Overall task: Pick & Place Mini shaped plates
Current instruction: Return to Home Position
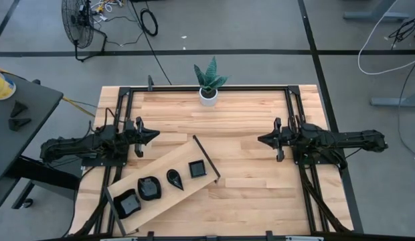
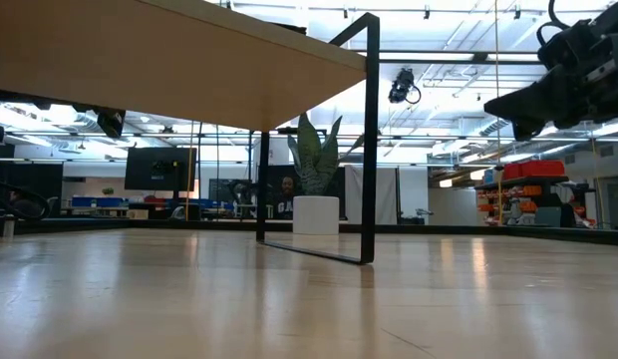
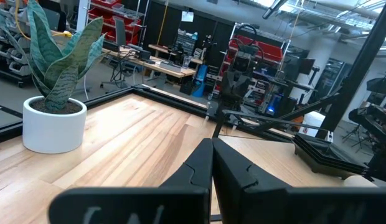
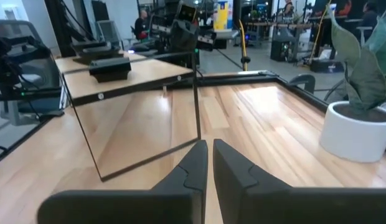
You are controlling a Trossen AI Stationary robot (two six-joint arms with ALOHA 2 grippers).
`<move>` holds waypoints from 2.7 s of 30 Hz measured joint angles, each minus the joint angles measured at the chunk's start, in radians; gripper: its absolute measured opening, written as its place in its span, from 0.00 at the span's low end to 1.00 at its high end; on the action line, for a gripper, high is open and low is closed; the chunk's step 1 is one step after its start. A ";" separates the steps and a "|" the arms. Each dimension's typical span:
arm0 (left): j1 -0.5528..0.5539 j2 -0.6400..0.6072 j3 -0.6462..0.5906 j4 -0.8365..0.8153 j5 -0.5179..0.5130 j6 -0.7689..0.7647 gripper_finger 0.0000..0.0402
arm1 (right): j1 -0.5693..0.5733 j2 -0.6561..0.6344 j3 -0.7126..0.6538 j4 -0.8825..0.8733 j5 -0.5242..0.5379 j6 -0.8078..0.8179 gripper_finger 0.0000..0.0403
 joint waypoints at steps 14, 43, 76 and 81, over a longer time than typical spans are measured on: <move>0.000 0.000 0.000 0.000 0.000 0.000 0.03 | 0.000 -0.045 0.000 -0.037 0.000 -0.005 0.08; 0.000 0.000 0.000 0.000 0.000 0.000 0.03 | 0.001 -0.139 0.000 -0.036 -0.003 -0.051 0.08; 0.000 0.000 0.000 0.000 0.000 0.000 0.03 | 0.001 -0.139 0.000 -0.036 -0.003 -0.049 0.08; 0.000 0.000 0.000 0.000 0.000 0.000 0.03 | 0.001 -0.139 0.000 -0.036 -0.003 -0.049 0.08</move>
